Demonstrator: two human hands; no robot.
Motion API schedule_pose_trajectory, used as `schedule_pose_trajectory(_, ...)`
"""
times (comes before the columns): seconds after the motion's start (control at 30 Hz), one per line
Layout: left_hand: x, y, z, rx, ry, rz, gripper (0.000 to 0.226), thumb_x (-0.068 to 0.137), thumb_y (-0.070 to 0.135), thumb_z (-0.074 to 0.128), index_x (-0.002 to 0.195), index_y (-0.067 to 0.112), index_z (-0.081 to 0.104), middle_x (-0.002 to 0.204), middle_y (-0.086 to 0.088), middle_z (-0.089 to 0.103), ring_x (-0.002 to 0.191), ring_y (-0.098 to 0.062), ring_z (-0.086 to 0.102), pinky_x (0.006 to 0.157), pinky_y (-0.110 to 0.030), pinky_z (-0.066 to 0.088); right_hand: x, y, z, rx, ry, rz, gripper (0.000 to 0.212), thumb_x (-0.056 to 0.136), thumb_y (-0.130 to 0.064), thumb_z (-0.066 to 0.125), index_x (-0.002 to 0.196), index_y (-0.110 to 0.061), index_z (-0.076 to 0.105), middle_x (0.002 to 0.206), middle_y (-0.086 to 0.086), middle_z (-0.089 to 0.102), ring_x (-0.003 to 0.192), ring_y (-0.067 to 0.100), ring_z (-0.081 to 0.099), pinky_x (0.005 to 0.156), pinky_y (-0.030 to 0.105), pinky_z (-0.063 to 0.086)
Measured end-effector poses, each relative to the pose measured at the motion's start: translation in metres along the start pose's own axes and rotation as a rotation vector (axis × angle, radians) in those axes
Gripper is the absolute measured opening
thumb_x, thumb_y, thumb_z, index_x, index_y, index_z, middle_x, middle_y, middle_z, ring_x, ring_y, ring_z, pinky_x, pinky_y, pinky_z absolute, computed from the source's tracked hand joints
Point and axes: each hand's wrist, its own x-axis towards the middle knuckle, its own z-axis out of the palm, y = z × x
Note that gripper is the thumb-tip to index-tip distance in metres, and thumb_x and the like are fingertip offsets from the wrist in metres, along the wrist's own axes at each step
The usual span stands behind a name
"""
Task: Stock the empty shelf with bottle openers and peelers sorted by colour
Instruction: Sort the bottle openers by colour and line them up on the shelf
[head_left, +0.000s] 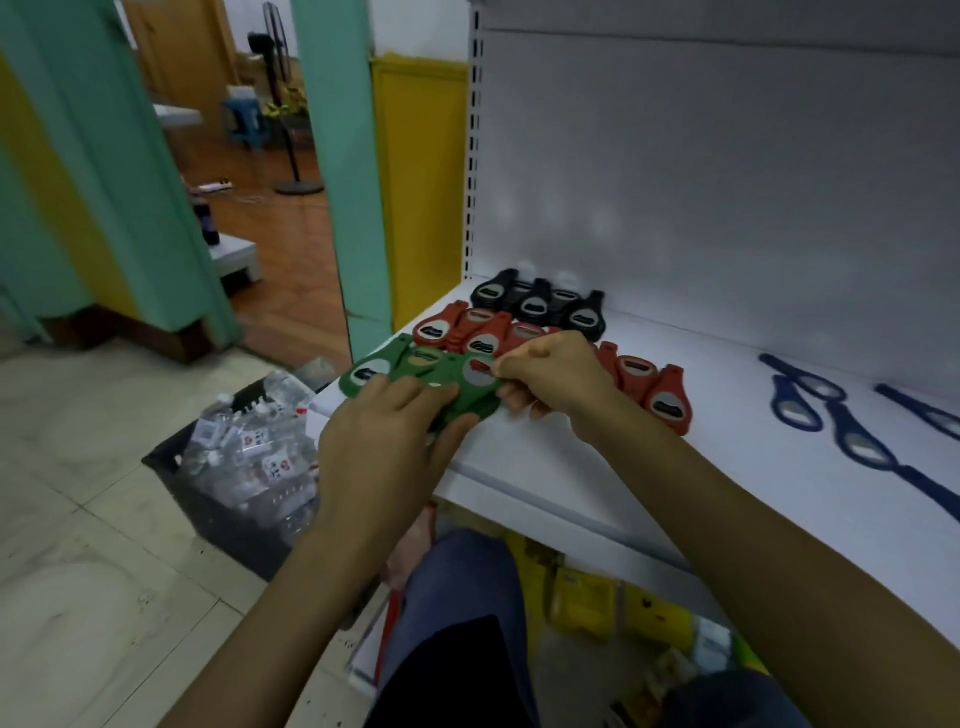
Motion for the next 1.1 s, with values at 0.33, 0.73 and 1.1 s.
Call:
schedule_pose_trajectory(0.33,0.002,-0.009,0.012,0.009,-0.144,-0.096,0.027,0.077,0.035,0.074,0.095,0.015,0.073,0.082,-0.003,0.062,0.077,-0.028,0.059,0.068,-0.037,0.038,0.022,0.013,0.014,-0.158,0.058,-0.03,0.016,0.085,-0.01,0.068,0.069,-0.009,0.07,0.059,0.006,0.067,0.043,0.013,0.06,0.042,0.021,0.048)
schedule_pose_trajectory(0.73,0.006,-0.005,0.01,0.032,-0.196,-0.068,0.031,0.078,0.038,0.062,0.098,0.016,0.072,0.088,-0.003,0.064,0.081,-0.028,0.06,0.072,-0.039,0.039,0.023,0.019,0.011,-0.159,0.005,-0.049,0.019,0.089,-0.015,0.064,0.076,-0.002,0.069,0.061,0.009,0.067,0.042,0.011,0.059,0.04,0.018,0.045)
schedule_pose_trajectory(1.1,0.057,0.104,0.043,-0.351,-0.145,0.249,0.022,0.087,0.011,0.057,0.107,0.008,0.064,0.1,-0.008,0.065,0.089,-0.026,0.059,0.075,-0.04,0.049,-0.034,0.045,-0.089,-0.213,0.46,-0.381,0.012,0.089,-0.018,0.062,0.079,-0.021,0.069,0.07,-0.01,0.069,0.064,0.004,0.066,0.06,0.022,0.054)
